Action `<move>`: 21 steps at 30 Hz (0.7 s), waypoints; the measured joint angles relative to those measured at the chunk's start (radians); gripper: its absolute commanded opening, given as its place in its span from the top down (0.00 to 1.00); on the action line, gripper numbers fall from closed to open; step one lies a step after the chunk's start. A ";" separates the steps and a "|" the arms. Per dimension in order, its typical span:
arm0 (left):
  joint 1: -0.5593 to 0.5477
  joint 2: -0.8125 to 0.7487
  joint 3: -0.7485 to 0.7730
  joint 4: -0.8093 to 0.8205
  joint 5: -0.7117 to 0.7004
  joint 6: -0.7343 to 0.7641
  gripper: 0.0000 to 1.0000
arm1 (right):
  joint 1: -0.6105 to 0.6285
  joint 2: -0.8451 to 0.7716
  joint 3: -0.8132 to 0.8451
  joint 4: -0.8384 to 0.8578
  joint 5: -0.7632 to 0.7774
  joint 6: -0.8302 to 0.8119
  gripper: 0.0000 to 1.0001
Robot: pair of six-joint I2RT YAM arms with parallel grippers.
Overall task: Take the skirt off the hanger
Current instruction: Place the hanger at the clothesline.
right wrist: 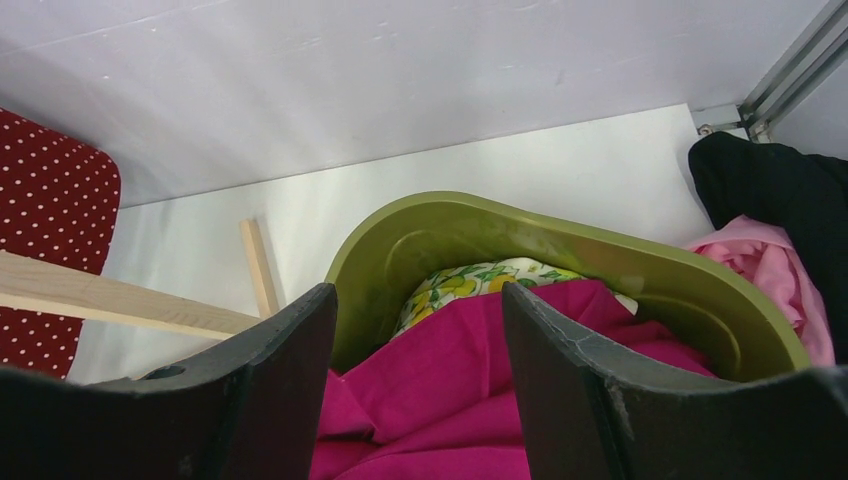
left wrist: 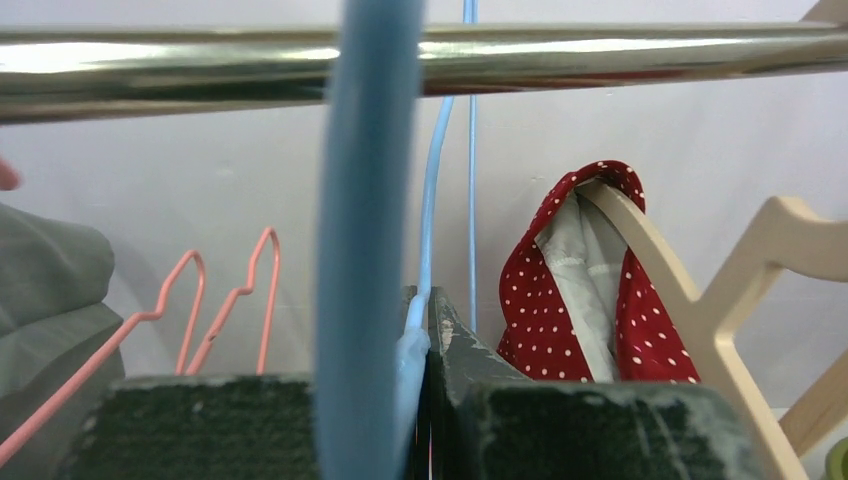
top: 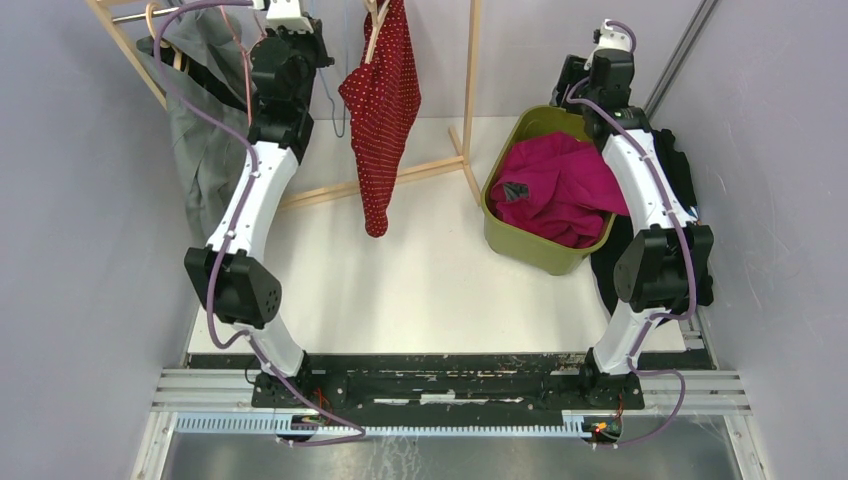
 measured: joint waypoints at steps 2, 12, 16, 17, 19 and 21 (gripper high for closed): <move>0.000 0.032 0.029 -0.006 0.001 -0.002 0.97 | -0.006 0.000 0.000 0.000 0.000 0.000 0.33; 0.001 0.134 0.166 -0.031 0.000 -0.006 0.97 | -0.035 0.000 0.000 0.000 -0.003 0.000 0.33; 0.003 0.168 0.235 -0.079 -0.008 -0.008 0.97 | -0.042 0.000 0.000 0.000 -0.003 0.001 0.33; 0.003 0.180 0.252 -0.089 -0.012 -0.009 0.97 | -0.042 0.000 0.000 0.000 -0.003 0.001 0.33; 0.005 0.193 0.262 -0.103 -0.021 -0.013 0.97 | -0.044 0.000 0.000 0.000 -0.004 0.003 0.33; 0.006 0.198 0.262 -0.125 -0.035 -0.015 0.97 | -0.047 0.000 0.000 0.001 -0.005 0.004 0.33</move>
